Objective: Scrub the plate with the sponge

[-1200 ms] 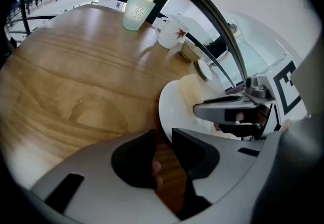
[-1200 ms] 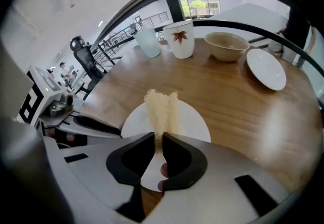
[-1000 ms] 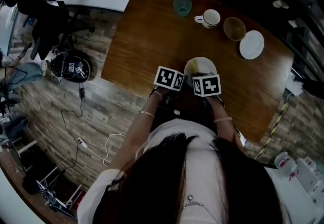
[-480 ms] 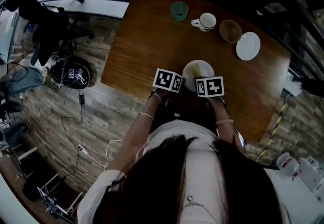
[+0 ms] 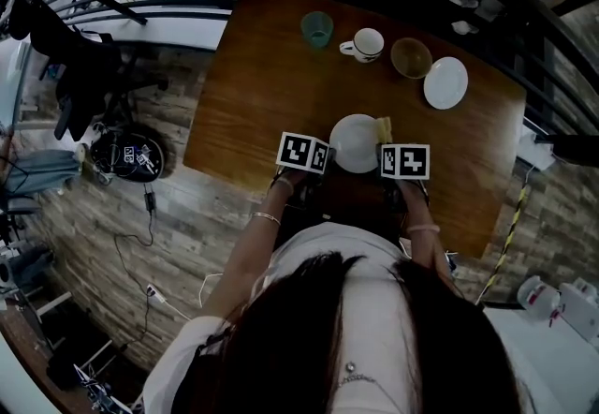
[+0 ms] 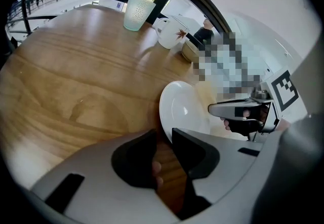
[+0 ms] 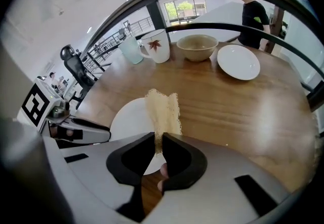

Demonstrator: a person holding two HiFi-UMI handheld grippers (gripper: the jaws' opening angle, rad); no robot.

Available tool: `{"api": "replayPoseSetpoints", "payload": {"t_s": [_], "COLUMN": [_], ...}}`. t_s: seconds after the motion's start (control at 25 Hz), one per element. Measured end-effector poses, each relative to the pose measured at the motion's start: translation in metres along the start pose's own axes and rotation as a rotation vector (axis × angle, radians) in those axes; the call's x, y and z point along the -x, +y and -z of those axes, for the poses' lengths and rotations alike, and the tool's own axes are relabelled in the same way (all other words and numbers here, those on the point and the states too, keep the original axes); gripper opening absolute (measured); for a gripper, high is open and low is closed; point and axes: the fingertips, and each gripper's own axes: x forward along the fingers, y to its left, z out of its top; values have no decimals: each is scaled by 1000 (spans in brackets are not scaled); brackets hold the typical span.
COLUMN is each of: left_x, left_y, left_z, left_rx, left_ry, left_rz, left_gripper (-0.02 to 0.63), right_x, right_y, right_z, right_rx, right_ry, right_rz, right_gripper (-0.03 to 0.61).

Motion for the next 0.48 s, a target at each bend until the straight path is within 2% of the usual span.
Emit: {"api": "replayPoseSetpoints", "payload": {"t_s": [0.48], "left_x": [0], "left_y": [1], "left_z": [-1], "left_rx": [28], "left_ry": [0], "left_rz": [14], "left_gripper": [95], "right_x": [-26], "right_y": [78], "right_z": [28], "right_rx": [150], "right_ry": [125], "right_rz": [-151], "right_gripper": [69]}}
